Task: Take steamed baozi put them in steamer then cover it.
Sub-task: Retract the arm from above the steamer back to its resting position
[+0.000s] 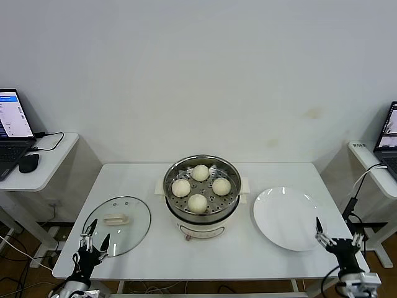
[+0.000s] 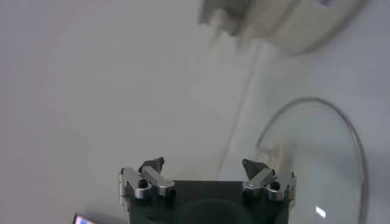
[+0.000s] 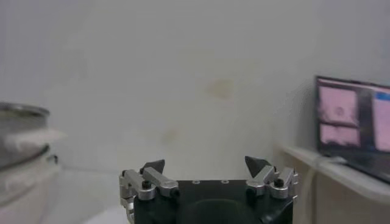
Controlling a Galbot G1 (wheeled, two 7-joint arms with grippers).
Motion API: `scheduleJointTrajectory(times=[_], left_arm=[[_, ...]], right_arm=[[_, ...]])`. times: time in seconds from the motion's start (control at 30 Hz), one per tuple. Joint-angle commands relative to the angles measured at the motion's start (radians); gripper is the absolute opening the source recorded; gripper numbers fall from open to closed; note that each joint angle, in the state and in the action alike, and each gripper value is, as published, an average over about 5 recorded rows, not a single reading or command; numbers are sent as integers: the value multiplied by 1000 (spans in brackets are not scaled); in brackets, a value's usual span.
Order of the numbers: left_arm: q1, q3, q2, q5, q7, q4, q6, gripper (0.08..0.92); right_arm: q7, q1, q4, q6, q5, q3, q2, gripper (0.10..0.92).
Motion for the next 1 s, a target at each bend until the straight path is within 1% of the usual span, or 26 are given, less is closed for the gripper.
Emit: scheduleJointTrajectory(times=[0.03, 0.27, 0.5, 0.77, 1.0], left_arm=[[-175, 28, 69, 160, 7, 221, -39, 823], [-286, 61, 75, 159, 13, 287, -50, 823], [-365, 98, 75, 155, 17, 364, -57, 823], [-428, 137, 65, 141, 22, 440, -64, 823], [-459, 144, 51, 144, 20, 458, -65, 823]], right_arm=[[19, -114, 16, 34, -51, 85, 72, 823], [18, -129, 33, 42, -70, 93, 106, 822], [18, -129, 25, 47, -85, 94, 128, 823], [15, -137, 24, 49, -89, 104, 137, 822], [14, -137, 13, 52, -94, 106, 138, 823]])
